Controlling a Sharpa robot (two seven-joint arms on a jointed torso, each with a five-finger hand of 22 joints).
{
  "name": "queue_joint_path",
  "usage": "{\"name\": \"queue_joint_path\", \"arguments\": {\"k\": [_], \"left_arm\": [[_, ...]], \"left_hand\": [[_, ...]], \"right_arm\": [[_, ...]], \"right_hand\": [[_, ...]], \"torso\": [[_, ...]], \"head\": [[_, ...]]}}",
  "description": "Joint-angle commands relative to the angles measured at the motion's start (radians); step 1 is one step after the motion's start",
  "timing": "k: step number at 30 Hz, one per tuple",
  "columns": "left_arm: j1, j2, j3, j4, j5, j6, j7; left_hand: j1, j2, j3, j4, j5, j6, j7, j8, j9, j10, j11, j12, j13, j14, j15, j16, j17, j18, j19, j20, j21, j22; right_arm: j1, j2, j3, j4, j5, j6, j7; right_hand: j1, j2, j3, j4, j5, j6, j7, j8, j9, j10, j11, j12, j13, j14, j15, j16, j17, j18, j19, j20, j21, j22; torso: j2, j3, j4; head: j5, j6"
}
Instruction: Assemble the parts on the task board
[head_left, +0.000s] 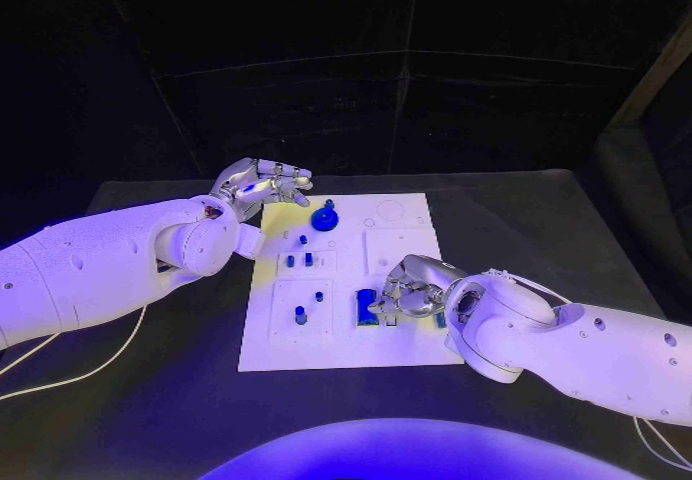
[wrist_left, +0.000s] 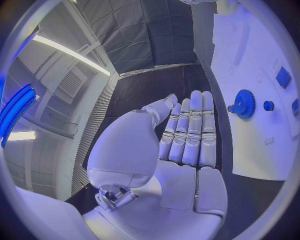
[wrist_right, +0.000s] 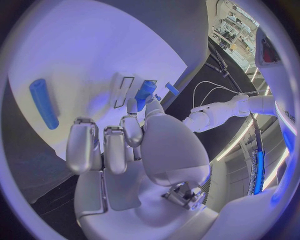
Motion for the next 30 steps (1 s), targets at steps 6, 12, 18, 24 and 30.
{"name": "queue_joint_path", "arguments": {"k": [6, 12, 18, 24, 30], "left_arm": [[0.002, 0.0, 0.001, 0.0, -0.002, 0.009, 0.005], [0.001, -0.001, 0.001, 0.0, -0.002, 0.009, 0.005], [0.001, -0.004, 0.001, 0.001, -0.002, 0.009, 0.005], [0.001, -0.007, 0.001, 0.004, -0.002, 0.007, 0.005], [0.001, -0.01, 0.001, 0.006, -0.002, 0.006, 0.007]], "left_hand": [[-0.011, -0.003, -0.004, 0.0, -0.002, -0.008, -0.002, 0.003, -0.002, -0.007, 0.002, 0.006, -0.001, 0.003, 0.004, -0.007, -0.001, 0.011, -0.002, 0.006, -0.006, -0.002], [-0.011, -0.003, -0.005, 0.0, -0.002, -0.009, -0.002, 0.003, -0.002, -0.008, 0.002, 0.007, -0.002, 0.002, 0.004, -0.008, -0.002, 0.011, -0.002, 0.006, -0.008, -0.004], [-0.011, -0.003, -0.005, 0.0, -0.002, -0.01, -0.002, 0.003, -0.002, -0.009, 0.002, 0.008, -0.002, 0.002, 0.004, -0.008, -0.002, 0.011, -0.002, 0.006, -0.008, -0.005], [-0.011, -0.003, -0.005, 0.0, -0.002, -0.01, -0.002, 0.003, -0.002, -0.009, 0.002, 0.008, -0.002, 0.002, 0.004, -0.008, -0.002, 0.011, -0.002, 0.006, -0.008, -0.005], [-0.011, -0.003, -0.005, 0.0, -0.002, -0.01, -0.002, 0.003, -0.002, -0.009, 0.002, 0.008, -0.002, 0.002, 0.004, -0.008, -0.002, 0.011, -0.002, 0.006, -0.008, -0.005]], "right_arm": [[0.001, -0.012, 0.0, 0.016, 0.012, -0.081, 0.025], [0.001, -0.059, 0.001, 0.055, 0.047, -0.13, 0.075], [0.014, -0.149, 0.002, 0.087, 0.015, -0.078, 0.028], [0.022, -0.226, 0.002, 0.096, -0.045, -0.021, -0.037], [0.023, -0.258, 0.002, 0.095, -0.085, 0.013, -0.062]], "right_hand": [[-0.018, 0.001, -0.017, 0.009, 0.031, -0.006, 0.0, -0.007, -0.002, 0.001, -0.001, -0.005, -0.005, 0.068, -0.004, 0.002, 0.085, -0.019, 0.004, -0.004, 0.004, -0.001], [-0.039, -0.009, -0.044, 0.027, 0.047, -0.064, 0.025, -0.058, -0.022, -0.009, 0.02, -0.021, -0.014, 0.067, 0.01, -0.002, 0.08, -0.019, 0.001, 0.007, 0.002, -0.003], [-0.033, 0.008, -0.048, 0.033, 0.042, -0.063, 0.032, -0.079, -0.031, -0.02, 0.026, -0.043, -0.028, 0.066, 0.017, -0.005, 0.076, -0.018, -0.001, 0.015, 0.0, -0.007], [-0.036, 0.005, -0.058, 0.037, 0.027, -0.055, 0.032, -0.085, -0.033, -0.022, 0.027, -0.05, -0.032, 0.065, 0.018, -0.007, 0.073, -0.017, -0.002, 0.017, -0.001, -0.009], [-0.038, -0.002, -0.068, 0.039, 0.024, -0.055, 0.033, -0.091, -0.035, -0.024, 0.028, -0.053, -0.033, 0.064, 0.019, -0.009, 0.072, -0.017, -0.003, 0.019, -0.002, -0.009]], "torso": [[0.0, 0.0012, -0.0022], [0.0, 0.0007, -0.0019], [0.0, -0.0009, -0.0031], [0.0, -0.0003, -0.0043], [-0.001, -0.0004, -0.0078]], "head": [[0.002, -0.001], [0.0, -0.001], [-0.013, 0.001], [-0.031, 0.004], [-0.048, 0.008]]}}
